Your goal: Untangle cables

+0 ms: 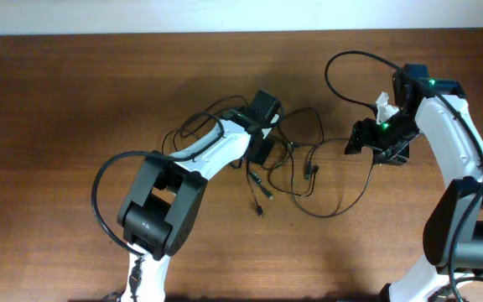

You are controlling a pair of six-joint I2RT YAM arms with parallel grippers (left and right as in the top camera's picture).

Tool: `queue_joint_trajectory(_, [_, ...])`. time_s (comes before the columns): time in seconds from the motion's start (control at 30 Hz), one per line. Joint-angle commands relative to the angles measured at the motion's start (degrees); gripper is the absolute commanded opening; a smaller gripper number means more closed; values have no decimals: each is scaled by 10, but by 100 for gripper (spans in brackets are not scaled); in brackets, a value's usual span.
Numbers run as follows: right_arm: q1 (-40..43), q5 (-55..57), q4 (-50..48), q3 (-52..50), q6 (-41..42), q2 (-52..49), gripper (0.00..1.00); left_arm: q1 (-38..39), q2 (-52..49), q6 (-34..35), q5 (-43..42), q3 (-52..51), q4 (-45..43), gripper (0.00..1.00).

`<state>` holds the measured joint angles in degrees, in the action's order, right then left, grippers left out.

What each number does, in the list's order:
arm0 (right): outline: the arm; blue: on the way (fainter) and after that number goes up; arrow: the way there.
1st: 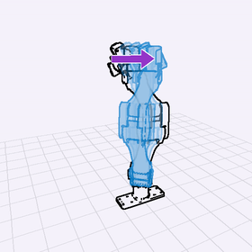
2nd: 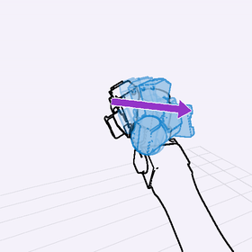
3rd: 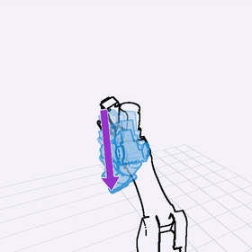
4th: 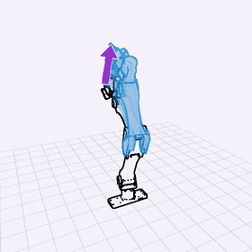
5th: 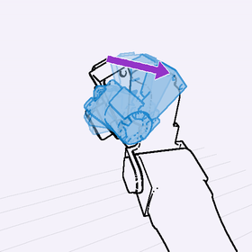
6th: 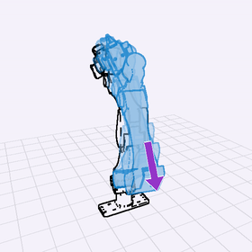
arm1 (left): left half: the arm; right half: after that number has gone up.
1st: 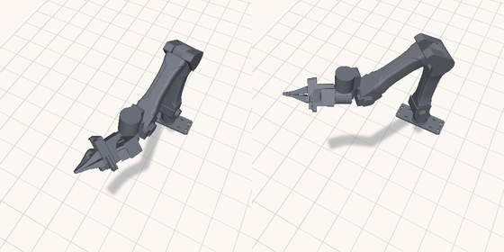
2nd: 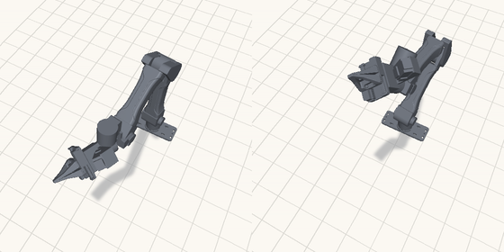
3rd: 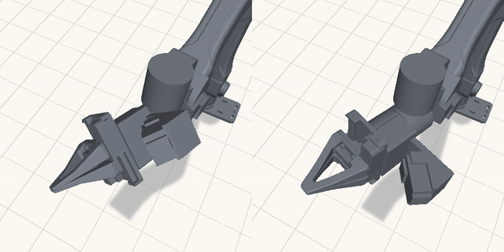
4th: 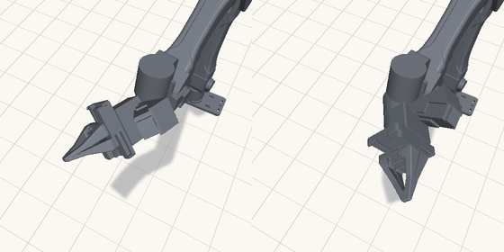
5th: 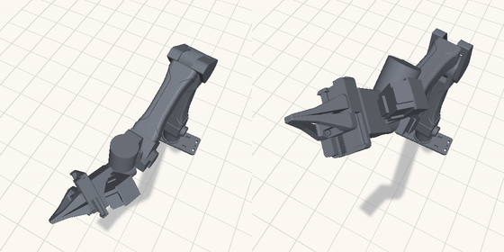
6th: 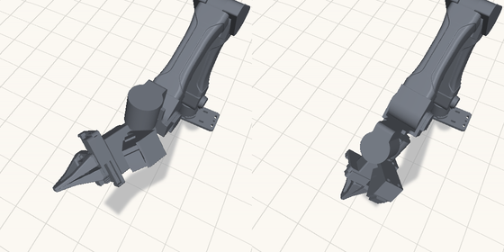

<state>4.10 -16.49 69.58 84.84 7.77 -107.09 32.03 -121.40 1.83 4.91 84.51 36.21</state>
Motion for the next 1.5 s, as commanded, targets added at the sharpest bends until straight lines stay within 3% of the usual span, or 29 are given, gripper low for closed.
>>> queue_joint_trajectory(0.0, [0, 3, 0, -1, 2, -1, 73, 0, -9, -1, -6, -1, -2, 2])
queue_joint_trajectory(0.07, [0, 3, 0, -1, 2, -1, 73, 0, -6, -1, -7, 24, 24, 0])
queue_joint_trajectory(0.2, [0, 3, 0, -1, 2, -1, 73, -1, -3, -1, -25, 159, 158, 0])
queue_joint_trajectory(0.23, [0, 3, 0, -1, 2, -1, 73, -1, -3, -1, -26, 178, 177, 4])
queue_joint_trajectory(0.27, [0, 3, 0, -1, 2, -1, 73, -1, -3, -1, -26, 192, 193, 16])
queue_joint_trajectory(0.33, [0, 3, 0, -1, 2, -1, 73, -1, -4, -1, -37, 193, 201, 18])
queue_joint_trajectory(0.4, [0, 3, 2, -1, 2, -1, 73, -1, -5, -1, -47, 193, 201, 31])
queue_joint_trajectory(0.43, [0, 3, 3, -1, 2, -1, 73, -1, -5, -1, -47, 190, 201, 33])
queue_joint_trajectory(0.67, [0, 3, 7, -1, 2, -1, 73, -43, -5, -163, -51, 81, 181, 65])
queue_joint_trajectory(0.83, [0, 3, 7, -1, 2, -1, 74, -85, -5, -297, -129, 62, 179, 64])
queue_joint_trajectory(0.93, [0, 3, 6, -1, 2, -1, 73, -85, -5, -358, -154, 26, 171, 61])
queue_joint_trajectory(1.07, [0, 3, 7, -1, 2, -1, 73, -85, -5, -362, -159, -10, 102, 62])
queue_joint_trajectory(1.1, [0, 3, 7, -1, 2, -1, 73, -84, -5, -362, -159, -10, 96, 59])
queue_joint_trajectory(1.13, [0, 3, 7, -1, 2, -1, 73, -84, -5, -362, -156, -10, 94, 45])
queue_joint_trajectory(1.2, [0, 3, 8, -1, 2, -1, 73, -86, -5, -360, -142, -11, 99, 29])
queue_joint_trajectory(1.3, [0, 3, 9, -1, 2, -1, 73, -86, -5, -357, -141, -17, 114, 30])
queue_joint_trajectory(1.33, [0, 3, 9, -1, 2, -1, 73, -86, -6, -357, -141, -28, 111, 25])
queue_joint_trajectory(1.4, [0, 3, 9, -1, 2, -1, 73, -87, -6, -332, -141, -44, 108, 0])
queue_joint_trajectory(1.47, [0, 3, 9, -1, 2, -1, 73, -94, 2, -308, -141, -35, 110, 0])
